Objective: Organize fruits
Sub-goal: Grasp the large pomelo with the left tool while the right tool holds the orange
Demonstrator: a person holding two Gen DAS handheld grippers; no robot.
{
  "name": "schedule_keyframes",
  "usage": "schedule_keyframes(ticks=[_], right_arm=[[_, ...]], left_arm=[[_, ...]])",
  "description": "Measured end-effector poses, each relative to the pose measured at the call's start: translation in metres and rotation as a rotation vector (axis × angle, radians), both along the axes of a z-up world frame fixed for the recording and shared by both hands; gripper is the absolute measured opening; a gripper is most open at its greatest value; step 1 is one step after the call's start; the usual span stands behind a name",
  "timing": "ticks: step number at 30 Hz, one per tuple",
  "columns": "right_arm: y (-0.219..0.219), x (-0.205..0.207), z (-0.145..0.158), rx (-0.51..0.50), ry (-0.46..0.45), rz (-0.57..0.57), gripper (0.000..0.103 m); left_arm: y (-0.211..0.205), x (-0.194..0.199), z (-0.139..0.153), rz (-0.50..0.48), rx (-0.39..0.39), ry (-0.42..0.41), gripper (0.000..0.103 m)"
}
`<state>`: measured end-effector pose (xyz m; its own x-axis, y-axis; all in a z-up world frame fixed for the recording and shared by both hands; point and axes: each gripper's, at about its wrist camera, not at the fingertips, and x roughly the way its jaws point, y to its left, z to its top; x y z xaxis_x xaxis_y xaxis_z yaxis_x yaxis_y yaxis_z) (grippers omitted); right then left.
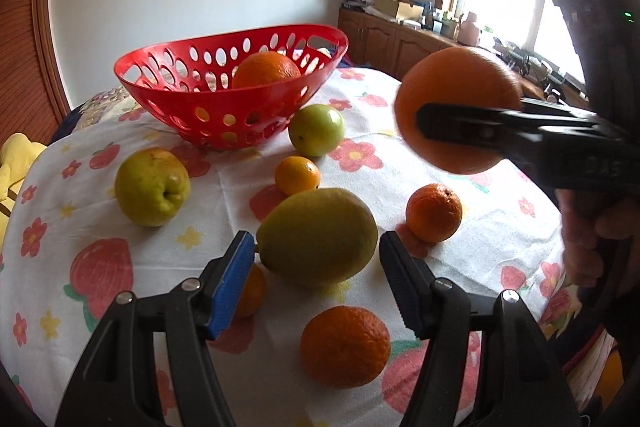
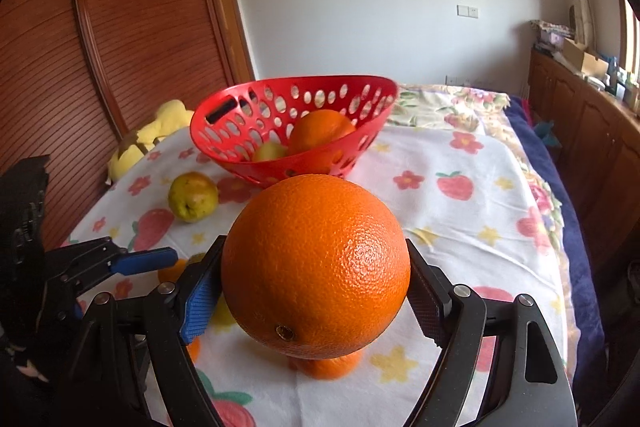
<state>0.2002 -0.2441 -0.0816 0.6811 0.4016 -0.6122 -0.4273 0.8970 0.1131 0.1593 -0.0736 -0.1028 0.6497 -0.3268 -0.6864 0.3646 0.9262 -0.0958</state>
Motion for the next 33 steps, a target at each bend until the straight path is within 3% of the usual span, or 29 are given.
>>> schedule_keyframes(ticks=[16,33], right_arm=[[-0.044,-0.019,-0.027,-0.014,0.006,-0.1,0.083],[-0.052,-0.022,-0.049,-0.052,0.023,-0.169,0.083]], left_arm=[[-0.013,0.015,-0.005,-0.022,0.043,0.024,0.068],[-0.021,0.019,-0.01,-0.026,0.101,0.006,0.07]])
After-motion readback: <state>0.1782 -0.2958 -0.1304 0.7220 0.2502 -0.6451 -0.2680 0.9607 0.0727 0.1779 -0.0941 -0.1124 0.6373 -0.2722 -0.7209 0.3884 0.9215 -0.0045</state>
